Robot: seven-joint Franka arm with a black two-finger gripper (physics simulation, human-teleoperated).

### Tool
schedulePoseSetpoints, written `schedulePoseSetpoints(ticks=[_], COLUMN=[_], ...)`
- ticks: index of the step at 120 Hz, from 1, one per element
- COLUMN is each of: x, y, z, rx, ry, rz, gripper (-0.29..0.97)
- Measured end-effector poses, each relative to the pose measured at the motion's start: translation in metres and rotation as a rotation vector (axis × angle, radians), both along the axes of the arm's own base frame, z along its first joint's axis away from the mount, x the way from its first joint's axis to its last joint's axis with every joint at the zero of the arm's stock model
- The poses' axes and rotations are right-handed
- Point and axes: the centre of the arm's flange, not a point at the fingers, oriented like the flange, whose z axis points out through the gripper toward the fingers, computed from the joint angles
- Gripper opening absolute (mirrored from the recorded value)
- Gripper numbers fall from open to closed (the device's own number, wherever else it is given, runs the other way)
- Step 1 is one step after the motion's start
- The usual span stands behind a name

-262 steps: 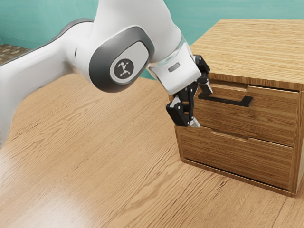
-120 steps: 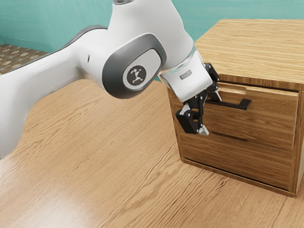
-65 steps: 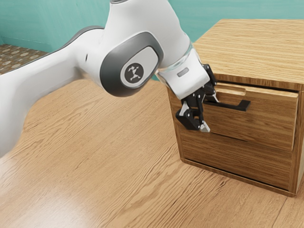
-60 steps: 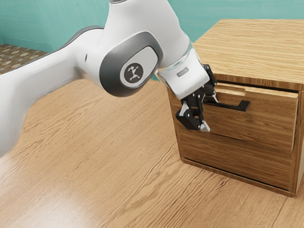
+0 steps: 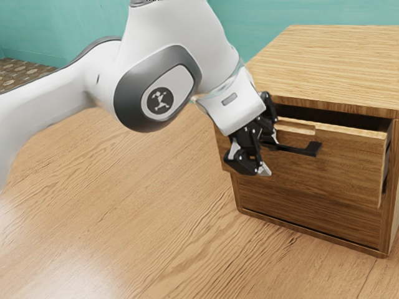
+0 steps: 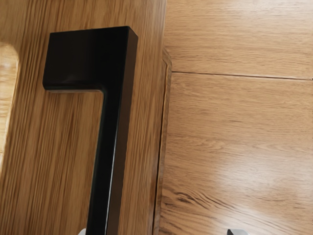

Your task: Pull the drawer handle with one arm to open the drawer

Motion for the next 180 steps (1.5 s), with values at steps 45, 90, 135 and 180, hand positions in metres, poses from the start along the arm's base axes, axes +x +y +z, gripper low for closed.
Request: schedulePoseSetpoints(ticks=[45, 90, 135, 180], x=[-0.016, -0.034, -0.06, -0.075], y=[-0.001, -0.001, -0.002, -0.003], z=[0.0, -0.001, 0.004, 0.002], rx=[-0.005, -0.018, -0.024, -0.033], ry=[0.009, 0.021, 0.022, 0.036], rz=[-0.001, 0.003, 0.002, 0.01], gripper=[0.28, 0.27, 0.21, 0.33])
